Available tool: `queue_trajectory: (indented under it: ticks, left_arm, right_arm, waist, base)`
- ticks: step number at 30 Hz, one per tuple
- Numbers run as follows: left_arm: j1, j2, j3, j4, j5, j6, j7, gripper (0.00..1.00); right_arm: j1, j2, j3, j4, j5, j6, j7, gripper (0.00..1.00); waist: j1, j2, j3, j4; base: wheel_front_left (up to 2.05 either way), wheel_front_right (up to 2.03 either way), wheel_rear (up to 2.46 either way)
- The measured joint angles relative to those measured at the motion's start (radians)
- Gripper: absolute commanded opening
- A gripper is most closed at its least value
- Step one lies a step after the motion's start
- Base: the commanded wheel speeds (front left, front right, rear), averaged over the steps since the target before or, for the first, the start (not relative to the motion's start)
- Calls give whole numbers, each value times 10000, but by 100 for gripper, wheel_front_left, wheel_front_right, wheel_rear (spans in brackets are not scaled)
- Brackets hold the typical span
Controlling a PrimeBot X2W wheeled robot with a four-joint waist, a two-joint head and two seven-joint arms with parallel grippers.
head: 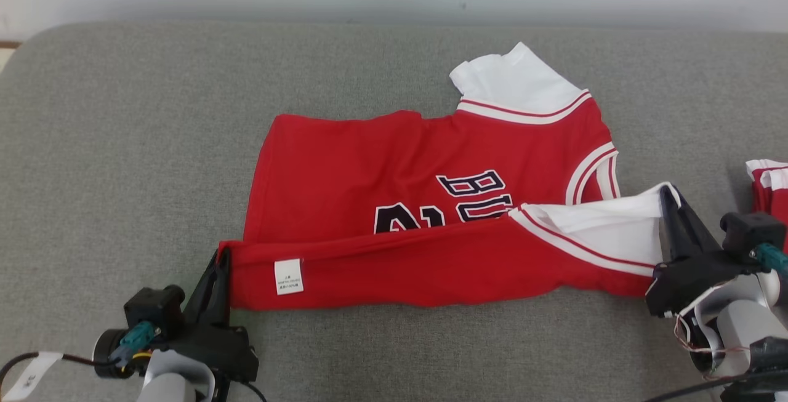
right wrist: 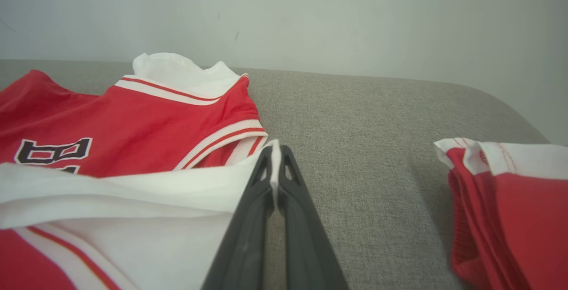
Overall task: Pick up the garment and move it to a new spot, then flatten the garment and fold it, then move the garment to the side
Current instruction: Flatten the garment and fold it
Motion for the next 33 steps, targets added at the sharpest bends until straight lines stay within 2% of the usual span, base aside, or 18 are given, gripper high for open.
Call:
queue_trajectory:
  ticks: [13,14,15,16,17,25,33]
  left_arm:
    - [-879,4,-426,282,15,167,0,0]
    - [-917,4,-441,303,13,180,0,31]
    - [-960,2,-435,345,-17,224,0,91]
    - [-972,4,-424,372,-63,253,0,100]
    - [-971,4,-405,330,-59,297,0,100]
    - [-359,19,-272,-982,15,792,0,100]
    - [879,17,-236,-1645,-128,932,-2,100]
  right_arm:
    - [-709,17,-125,481,-71,0,0,0]
    - [-736,52,-151,495,-65,-2,0,0]
    - [-745,94,-192,495,-58,0,0,24]
    - [-746,136,-272,483,-58,0,0,51]
    - [-745,165,-380,418,-59,-2,0,100]
    - [35,451,-1733,-663,-671,-4,-4,100]
    - [1421,796,-1325,-1016,-633,-4,-4,100]
  waist:
    - [-1,0,697,92]
    - [-1,0,716,91]
    - [-1,0,729,87]
    - [-1,0,736,79]
    - [-1,0,742,70]
    - [-3,0,521,78]
    - [-3,-1,42,71]
  base:
    - [0,0,0]
    - [0,0,0]
    - [0,0,0]
    - [0,0,0]
    - [0,0,0]
    - [0,0,0]
    - [0,0,0]
